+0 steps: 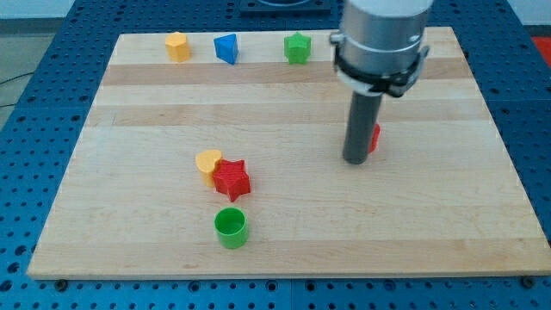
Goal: Move the red circle to the center of the green star and blue cube
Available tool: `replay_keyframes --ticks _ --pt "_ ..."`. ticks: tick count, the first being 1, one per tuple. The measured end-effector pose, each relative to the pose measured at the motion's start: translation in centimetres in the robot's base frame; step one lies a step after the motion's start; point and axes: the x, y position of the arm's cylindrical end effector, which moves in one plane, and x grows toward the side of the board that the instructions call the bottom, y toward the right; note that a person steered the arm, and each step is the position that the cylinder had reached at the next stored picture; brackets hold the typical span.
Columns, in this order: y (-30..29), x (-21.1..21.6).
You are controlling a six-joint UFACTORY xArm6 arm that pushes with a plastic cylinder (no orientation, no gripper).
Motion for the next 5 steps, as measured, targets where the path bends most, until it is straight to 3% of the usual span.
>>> replay_keyframes --ticks 2,3,4,5 --pt "4.3 -3.7" --pt "-1.0 -5.4" --pt "-2.5 -4.6" --pt "-2.7 -7.4"
